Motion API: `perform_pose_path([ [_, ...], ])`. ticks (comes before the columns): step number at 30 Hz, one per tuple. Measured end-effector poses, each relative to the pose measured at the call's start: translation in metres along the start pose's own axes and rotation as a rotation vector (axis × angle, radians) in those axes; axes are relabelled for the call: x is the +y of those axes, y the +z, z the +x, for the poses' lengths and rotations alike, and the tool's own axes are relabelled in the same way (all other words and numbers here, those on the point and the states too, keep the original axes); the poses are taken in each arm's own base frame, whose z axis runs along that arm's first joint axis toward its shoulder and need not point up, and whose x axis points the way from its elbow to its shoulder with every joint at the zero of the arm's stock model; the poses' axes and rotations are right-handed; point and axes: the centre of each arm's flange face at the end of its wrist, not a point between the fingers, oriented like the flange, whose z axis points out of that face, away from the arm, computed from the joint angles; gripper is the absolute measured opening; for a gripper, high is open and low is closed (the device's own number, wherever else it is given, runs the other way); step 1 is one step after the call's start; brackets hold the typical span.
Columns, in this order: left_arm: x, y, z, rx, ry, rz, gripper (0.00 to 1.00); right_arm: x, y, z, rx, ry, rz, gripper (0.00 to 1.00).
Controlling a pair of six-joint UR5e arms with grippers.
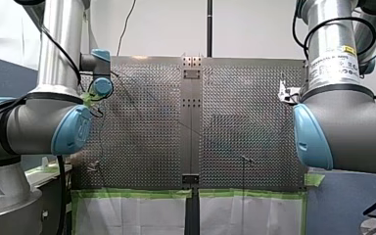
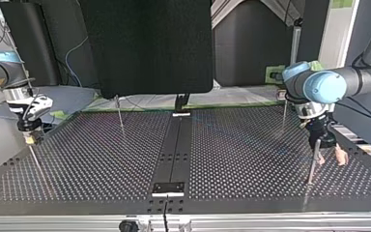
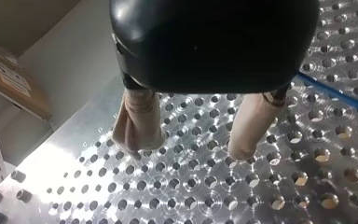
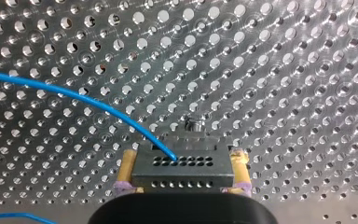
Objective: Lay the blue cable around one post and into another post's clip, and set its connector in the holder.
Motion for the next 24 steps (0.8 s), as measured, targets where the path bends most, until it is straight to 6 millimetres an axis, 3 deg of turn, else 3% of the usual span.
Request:
perform_pose_path([
  [3,-0.0001,0.0001,0.0001,0.0,0.0,0.001,1.0,0.0,0.0,0.0,0.0,0.0,0.0,0.04],
  [4,0.0,0.0,0.0001,0.0,0.0,0.001,1.0,0.0,0.0,0.0,0.0,0.0,0.0,0.12],
  [5,0.0,0.0,0.0001,0.0,0.0,0.001,1.0,0.0,0.0,0.0,0.0,0.0,0.0,0.12],
  [7,0.0,0.0001,0.0,0.0,0.0,0.001,1.0,0.0,0.0,0.0,0.0,0.0,0.0,0.31],
  [8,-0.0001,0.0001,0.0,-0.001,0.0,0.001,1.0,0.0,0.0,0.0,0.0,0.0,0.0,0.31],
  [10,0.0,0.0001,-0.0001,-0.001,0.0,0.001,1.0,0.0,0.0,0.0,0.0,0.0,0.0,0.89],
  [11,0.0001,0.0001,0.0,-0.001,0.0,0.0,1.0,0.0,0.0,0.0,0.0,0.0,0.0,0.89],
  [12,0.0001,0.0001,0.0,-0.001,0.0,0.0,1.0,0.0,0.0,0.0,0.0,0.0,0.0,1.0],
  [24,-0.0002,-0.001,0.0009,0.003,-0.002,-0.002,1.0,0.0,0.0,0.0001,0.0,0.0,0.0,1.0],
])
